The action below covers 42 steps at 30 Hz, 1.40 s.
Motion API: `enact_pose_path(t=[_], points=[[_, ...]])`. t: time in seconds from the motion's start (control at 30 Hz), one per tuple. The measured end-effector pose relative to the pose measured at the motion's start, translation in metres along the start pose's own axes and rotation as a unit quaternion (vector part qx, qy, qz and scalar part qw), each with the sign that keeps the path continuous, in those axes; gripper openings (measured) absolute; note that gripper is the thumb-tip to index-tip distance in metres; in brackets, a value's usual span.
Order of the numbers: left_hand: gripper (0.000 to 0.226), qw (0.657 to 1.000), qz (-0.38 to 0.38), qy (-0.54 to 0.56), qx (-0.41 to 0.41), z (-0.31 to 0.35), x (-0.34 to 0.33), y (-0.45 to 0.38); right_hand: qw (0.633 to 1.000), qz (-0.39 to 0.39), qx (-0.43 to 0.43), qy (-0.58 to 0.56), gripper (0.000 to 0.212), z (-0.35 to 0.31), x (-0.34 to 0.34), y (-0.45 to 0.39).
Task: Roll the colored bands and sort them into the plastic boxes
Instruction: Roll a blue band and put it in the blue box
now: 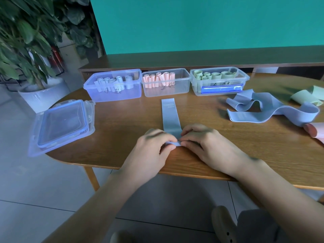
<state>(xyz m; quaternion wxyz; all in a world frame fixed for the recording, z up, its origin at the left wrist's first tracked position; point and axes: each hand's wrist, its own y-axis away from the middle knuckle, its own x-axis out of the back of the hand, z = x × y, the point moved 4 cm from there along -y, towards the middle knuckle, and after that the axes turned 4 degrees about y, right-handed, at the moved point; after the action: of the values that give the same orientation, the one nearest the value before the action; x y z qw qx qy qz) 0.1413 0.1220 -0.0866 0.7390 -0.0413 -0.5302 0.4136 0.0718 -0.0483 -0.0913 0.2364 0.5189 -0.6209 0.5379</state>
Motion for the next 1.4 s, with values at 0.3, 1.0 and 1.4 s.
enact_pose_path(t=[0.3, 1.0, 1.4], points=[[0.012, 0.999, 0.014, -0.030, -0.004, -0.002, -0.004, -0.006, 0.999, 0.031, 0.000, -0.013, 0.014, -0.001, -0.002, -0.006], [0.006, 1.000, 0.005, 0.020, 0.017, -0.004, 0.001, -0.002, 1.000, -0.001, -0.019, -0.022, 0.024, -0.002, -0.002, -0.001], [0.014, 0.999, -0.009, 0.024, 0.018, -0.003, 0.004, 0.009, 0.997, -0.067, -0.035, -0.013, 0.035, -0.002, -0.003, -0.001]])
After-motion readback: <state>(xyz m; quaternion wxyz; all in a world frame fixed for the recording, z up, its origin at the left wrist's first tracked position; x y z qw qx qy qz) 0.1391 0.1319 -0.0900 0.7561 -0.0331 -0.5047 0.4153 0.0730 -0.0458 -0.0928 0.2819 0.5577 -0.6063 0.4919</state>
